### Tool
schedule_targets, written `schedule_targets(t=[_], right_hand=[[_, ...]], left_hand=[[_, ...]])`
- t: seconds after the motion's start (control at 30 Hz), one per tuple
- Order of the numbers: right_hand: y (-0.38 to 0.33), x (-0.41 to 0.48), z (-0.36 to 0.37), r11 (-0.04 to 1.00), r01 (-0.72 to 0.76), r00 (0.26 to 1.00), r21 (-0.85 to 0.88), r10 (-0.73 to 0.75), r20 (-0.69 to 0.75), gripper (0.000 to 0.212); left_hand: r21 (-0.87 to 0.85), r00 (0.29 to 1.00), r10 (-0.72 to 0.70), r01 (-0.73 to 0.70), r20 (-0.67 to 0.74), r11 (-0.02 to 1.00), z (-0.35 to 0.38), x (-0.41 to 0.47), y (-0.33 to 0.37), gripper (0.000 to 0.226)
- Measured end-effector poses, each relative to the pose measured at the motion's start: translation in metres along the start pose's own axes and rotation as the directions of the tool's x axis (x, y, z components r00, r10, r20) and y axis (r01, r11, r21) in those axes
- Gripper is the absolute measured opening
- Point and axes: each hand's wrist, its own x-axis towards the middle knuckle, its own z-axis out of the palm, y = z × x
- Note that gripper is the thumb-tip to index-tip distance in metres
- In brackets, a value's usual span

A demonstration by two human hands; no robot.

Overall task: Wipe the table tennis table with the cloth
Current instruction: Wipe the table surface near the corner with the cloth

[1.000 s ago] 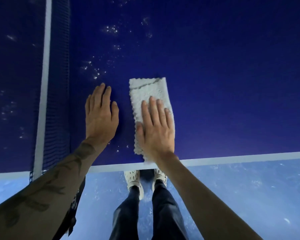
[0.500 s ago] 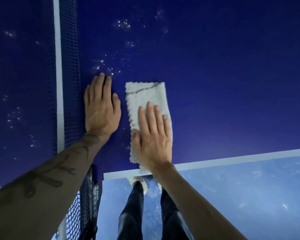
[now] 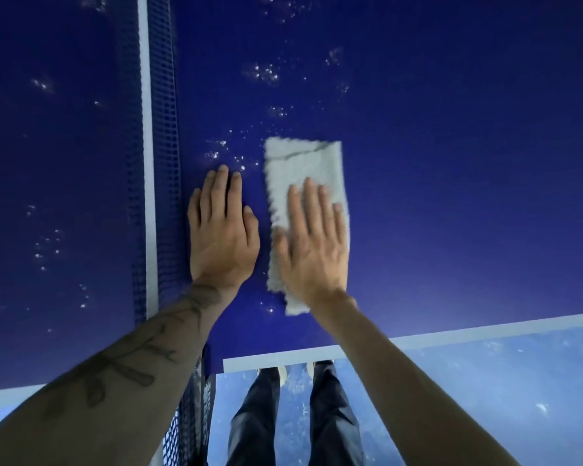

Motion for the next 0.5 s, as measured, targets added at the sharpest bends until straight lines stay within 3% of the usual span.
schedule_targets(t=[0.07, 0.1, 0.27, 0.33, 0.4, 0.5], right_hand=[[0.010, -0.019, 0.000, 0.994, 0.112, 0.993, -0.007, -0.112, 0.028, 0.066], [0.024, -0.023, -0.003, 0.995, 0.101, 0.995, -0.007, -0.100, 0.024, 0.066], [0.074, 0.017, -0.024, 0.966, -0.256, 0.964, -0.025, 0.254, -0.079, 0.068], [0.057, 0.044, -0.022, 0.954, -0.301, 0.949, -0.006, 0.299, -0.101, 0.068], [0.027, 0.058, -0.014, 0.970, -0.242, 0.966, -0.004, 0.241, -0.093, 0.067], [-0.006, 0.040, -0.001, 1.000, -0.018, 0.999, -0.025, 0.018, -0.026, 0.066]], left_hand=[[0.003, 1.000, 0.002, -0.002, 0.006, 1.000, 0.000, 0.000, 0.000, 0.053], [0.005, 1.000, 0.001, -0.001, 0.010, 1.000, 0.000, 0.000, 0.000, 0.052], [0.006, 0.998, -0.025, 0.025, 0.056, 1.000, -0.001, 0.001, -0.001, 0.054], [0.012, 0.997, -0.027, 0.026, 0.071, 1.000, -0.001, 0.001, 0.000, 0.055], [0.018, 0.997, -0.029, 0.028, 0.075, 0.999, -0.002, 0.001, 0.000, 0.055], [0.007, 0.995, -0.026, 0.025, 0.092, 1.000, -0.001, 0.001, -0.001, 0.056]])
